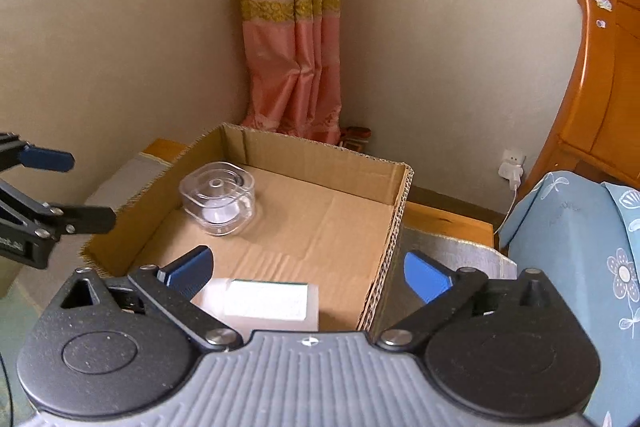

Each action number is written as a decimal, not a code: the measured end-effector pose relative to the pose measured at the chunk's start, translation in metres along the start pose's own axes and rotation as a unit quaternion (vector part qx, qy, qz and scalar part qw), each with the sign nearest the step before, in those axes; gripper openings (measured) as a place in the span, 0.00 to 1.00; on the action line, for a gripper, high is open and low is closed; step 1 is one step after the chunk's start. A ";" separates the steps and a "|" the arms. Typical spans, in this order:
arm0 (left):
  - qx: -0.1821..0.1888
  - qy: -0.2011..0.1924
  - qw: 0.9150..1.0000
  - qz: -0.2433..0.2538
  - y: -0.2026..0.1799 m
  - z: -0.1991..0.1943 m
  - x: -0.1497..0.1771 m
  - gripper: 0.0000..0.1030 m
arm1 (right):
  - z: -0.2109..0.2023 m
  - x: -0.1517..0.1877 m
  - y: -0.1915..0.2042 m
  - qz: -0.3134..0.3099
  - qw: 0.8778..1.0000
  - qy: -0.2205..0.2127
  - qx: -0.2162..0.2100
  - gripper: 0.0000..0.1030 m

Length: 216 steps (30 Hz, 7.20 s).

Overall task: Organize rigid objects
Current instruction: 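Move the left tool to the red toy train while the right tool approaches the gold capsule bottle, then grasp the red toy train with the left tool while the right tool grasps the capsule bottle, then place the red train in the box with the left tool while the right tool drops the bottle in, then move the left tool to the pink keychain charm while the right tool approaches the mint-green case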

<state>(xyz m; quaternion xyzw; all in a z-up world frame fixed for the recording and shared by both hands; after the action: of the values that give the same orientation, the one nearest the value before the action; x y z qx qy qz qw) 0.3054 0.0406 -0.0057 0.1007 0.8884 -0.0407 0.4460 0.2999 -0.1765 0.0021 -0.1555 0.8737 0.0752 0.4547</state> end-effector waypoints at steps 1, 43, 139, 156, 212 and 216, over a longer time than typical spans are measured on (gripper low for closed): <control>0.000 0.002 1.000 0.002 -0.002 -0.003 0.004 0.97 | -0.006 0.002 0.002 0.003 1.000 -0.004 -0.003 1.00; -0.006 0.048 0.997 -0.059 0.004 -0.042 0.172 0.99 | -0.062 0.179 0.140 -0.044 0.981 0.100 -0.158 1.00; 0.092 0.009 0.993 0.071 -0.031 -0.054 0.043 0.53 | -0.109 0.096 0.092 -0.093 0.994 -0.004 -0.062 0.94; 0.050 -0.015 0.998 0.043 -0.007 0.000 0.020 0.94 | -0.076 0.035 0.050 -0.082 0.996 -0.022 -0.034 0.94; 0.015 -0.018 0.999 0.038 -0.036 -0.069 0.127 0.98 | -0.071 0.106 0.040 -0.008 0.999 0.008 -0.048 1.00; 0.019 -0.009 0.999 0.040 -0.043 -0.072 0.135 0.98 | -0.073 0.152 0.044 0.001 0.998 0.043 -0.038 1.00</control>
<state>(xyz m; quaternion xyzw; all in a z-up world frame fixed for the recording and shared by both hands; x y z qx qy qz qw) 0.1607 0.0293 -0.0716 0.1440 0.8789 -0.0411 0.4528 0.1467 -0.1856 -0.0807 -0.1749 0.8892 0.1020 0.4102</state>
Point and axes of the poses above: each gripper's, at about its wrist camera, not at the fingertips, and z roughly the way its jaws point, y to its left, x to its underside, the point moved 5 cm from there along z, roughly the way its jaws point, and after that the axes turned 6 degrees about -y, right-handed, at the moved point
